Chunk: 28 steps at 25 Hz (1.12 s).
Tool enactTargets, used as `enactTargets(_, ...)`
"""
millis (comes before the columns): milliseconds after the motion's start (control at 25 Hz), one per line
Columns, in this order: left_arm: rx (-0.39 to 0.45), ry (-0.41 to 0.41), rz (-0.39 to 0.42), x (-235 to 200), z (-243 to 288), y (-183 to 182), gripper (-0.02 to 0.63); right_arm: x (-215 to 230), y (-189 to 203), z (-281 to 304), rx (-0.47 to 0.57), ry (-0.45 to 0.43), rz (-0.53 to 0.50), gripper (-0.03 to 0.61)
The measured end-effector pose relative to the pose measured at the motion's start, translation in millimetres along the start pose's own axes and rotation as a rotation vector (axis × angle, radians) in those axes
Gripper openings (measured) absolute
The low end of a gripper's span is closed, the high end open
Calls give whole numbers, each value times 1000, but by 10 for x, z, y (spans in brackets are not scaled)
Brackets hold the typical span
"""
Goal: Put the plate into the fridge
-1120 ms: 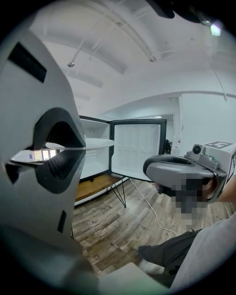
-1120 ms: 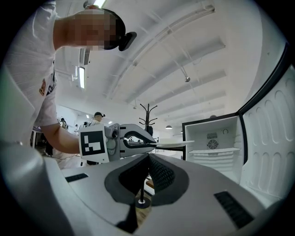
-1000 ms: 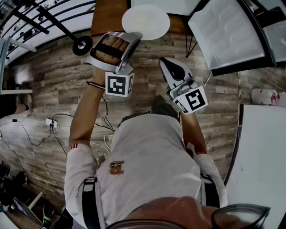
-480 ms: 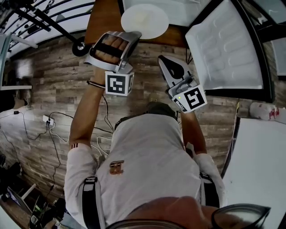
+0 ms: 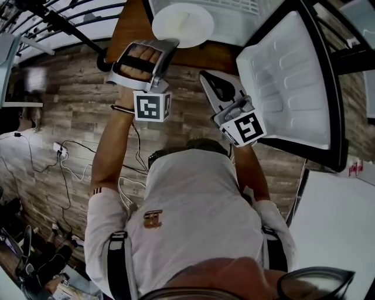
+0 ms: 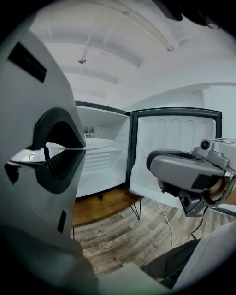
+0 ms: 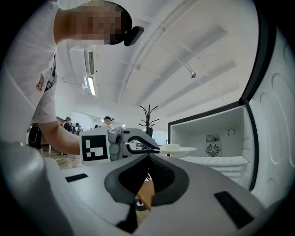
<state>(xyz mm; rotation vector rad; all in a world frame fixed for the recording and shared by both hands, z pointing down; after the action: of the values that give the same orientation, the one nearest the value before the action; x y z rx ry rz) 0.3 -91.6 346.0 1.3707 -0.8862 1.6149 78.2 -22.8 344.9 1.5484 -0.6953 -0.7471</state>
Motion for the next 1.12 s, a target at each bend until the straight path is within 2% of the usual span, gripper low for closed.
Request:
enactTargets(240,-70,6,-21,-73,306,-38,28,323,22,-40,2,-51,18,32)
enactTargets(560,-111,22,-18,-103,527,51,28,510,112,58,19,-67,57,32)
enactTargets(840,-98,28,-11,-137,710,119,28,618,169,133,17,-47,66,32)
enactTargets(1120,-75,19,-9,-204,964,335,28,809,151,412,12,-7,44,32)
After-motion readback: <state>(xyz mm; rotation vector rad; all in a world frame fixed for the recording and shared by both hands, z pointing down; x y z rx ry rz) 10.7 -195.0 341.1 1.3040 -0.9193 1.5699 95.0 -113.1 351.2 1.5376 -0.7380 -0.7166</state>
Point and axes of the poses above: the fingertips, and each gripper's own axes: z forward along the fingers, x to its right, y out of its underside, the point moved 3 cm from there along -z, backward along the fingers, and after that the axes turned 1 degree about -y, right-handed, at the moved point
